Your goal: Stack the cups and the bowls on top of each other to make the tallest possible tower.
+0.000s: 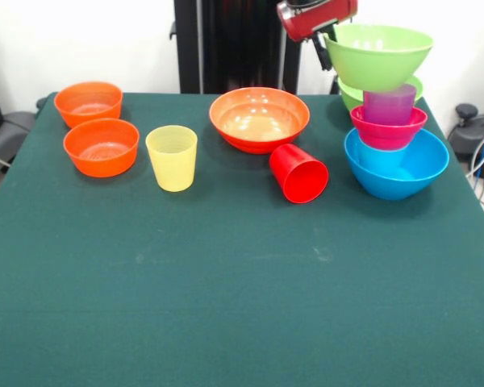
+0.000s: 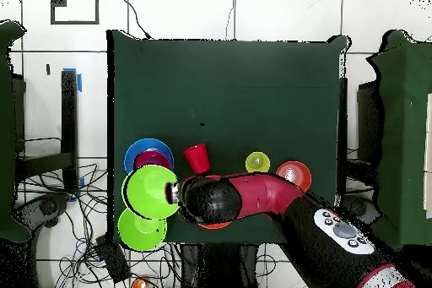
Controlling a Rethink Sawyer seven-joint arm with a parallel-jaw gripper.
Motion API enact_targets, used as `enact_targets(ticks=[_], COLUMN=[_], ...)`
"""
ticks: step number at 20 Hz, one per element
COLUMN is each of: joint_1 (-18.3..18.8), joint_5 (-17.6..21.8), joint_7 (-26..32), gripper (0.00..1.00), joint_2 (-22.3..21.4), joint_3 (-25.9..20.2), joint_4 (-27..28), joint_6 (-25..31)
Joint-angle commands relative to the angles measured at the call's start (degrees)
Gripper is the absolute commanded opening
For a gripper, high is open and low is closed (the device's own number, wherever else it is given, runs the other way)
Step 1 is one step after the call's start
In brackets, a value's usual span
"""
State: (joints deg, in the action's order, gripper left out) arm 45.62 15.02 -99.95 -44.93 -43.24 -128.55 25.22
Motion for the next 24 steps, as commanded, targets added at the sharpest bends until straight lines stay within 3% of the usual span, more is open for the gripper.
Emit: enact_targets(ticks=[1,19,24], joint_1=[-2.04,-5.74,-5.33], joint_5=[2.67,0.16,0.42], joint_7=[-0.07,-4.16,-3.25], gripper=[0.0,0.0,0.0], joint_2=[0.32,-0.31,-0.12], joint_3=[-2.43,-2.77,-2.72], joint_4=[0.66,0.04,0.15], joint_6=[-0.6,-2.93,-2.51])
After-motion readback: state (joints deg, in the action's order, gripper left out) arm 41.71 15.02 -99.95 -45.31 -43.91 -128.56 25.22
